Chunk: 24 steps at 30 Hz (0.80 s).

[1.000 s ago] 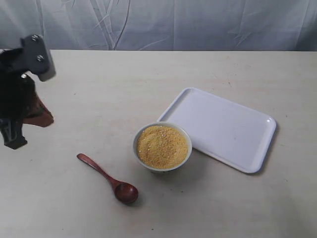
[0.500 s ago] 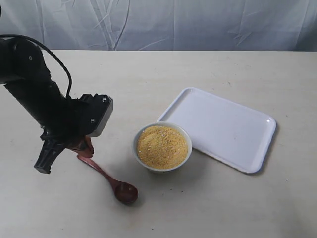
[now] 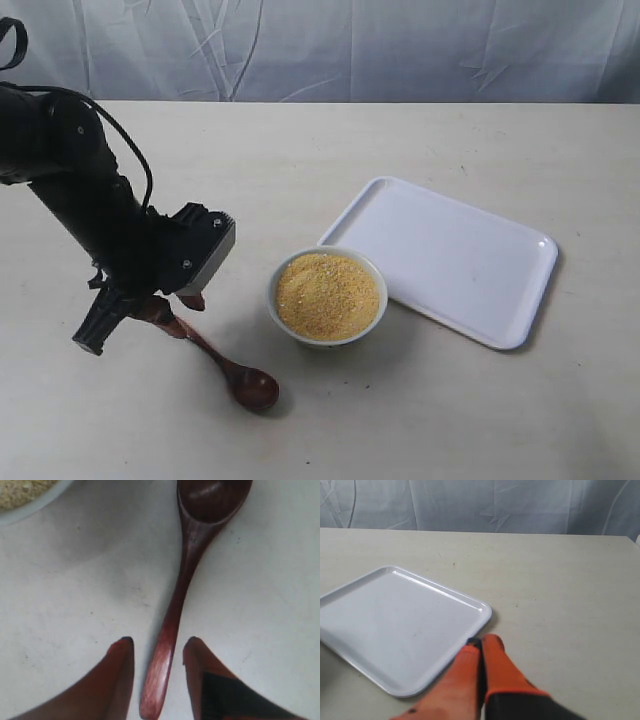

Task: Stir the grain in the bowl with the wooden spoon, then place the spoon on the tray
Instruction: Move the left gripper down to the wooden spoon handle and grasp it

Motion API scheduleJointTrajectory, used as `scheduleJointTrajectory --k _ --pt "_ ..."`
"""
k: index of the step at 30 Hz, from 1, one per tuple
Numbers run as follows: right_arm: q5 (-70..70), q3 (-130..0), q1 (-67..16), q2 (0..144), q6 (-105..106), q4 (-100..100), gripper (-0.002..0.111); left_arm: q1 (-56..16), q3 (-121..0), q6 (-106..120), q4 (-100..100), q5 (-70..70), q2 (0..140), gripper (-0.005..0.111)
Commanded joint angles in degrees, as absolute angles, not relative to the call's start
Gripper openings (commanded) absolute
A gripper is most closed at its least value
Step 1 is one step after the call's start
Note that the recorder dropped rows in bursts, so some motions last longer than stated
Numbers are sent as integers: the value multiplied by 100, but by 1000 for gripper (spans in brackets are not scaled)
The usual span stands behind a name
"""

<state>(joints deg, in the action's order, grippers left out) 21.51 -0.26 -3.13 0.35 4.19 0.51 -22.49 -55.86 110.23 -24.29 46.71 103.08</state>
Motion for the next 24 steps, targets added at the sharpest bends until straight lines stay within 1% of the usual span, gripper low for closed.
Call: scheduleJointTrajectory --k 1,5,14,18,21,22,23,24 --pt "2073 0 -312 0 430 53 0 -2475 -5599 11094 -2372 4450 10501 36" --pt "2073 0 -312 0 430 53 0 -2628 -5599 11094 -2304 4240 10641 36" --pt "2073 0 -312 0 430 53 0 -2631 -5599 11094 -2025 4281 10785 36" --pt "2073 0 -312 0 430 53 0 -2631 -5599 11072 -1946 4281 10809 33" --pt "2073 0 -312 0 430 53 0 -2631 -5599 11046 -1927 4293 10832 26" --pt "2073 0 -312 0 430 53 0 -2631 -5599 11046 -1931 4304 10830 21" --pt "2073 0 -312 0 430 53 0 -2631 -5599 11046 -1921 4327 10830 12" --pt "2073 0 -312 0 430 53 0 -2631 -5599 11046 -1921 4341 10819 7"
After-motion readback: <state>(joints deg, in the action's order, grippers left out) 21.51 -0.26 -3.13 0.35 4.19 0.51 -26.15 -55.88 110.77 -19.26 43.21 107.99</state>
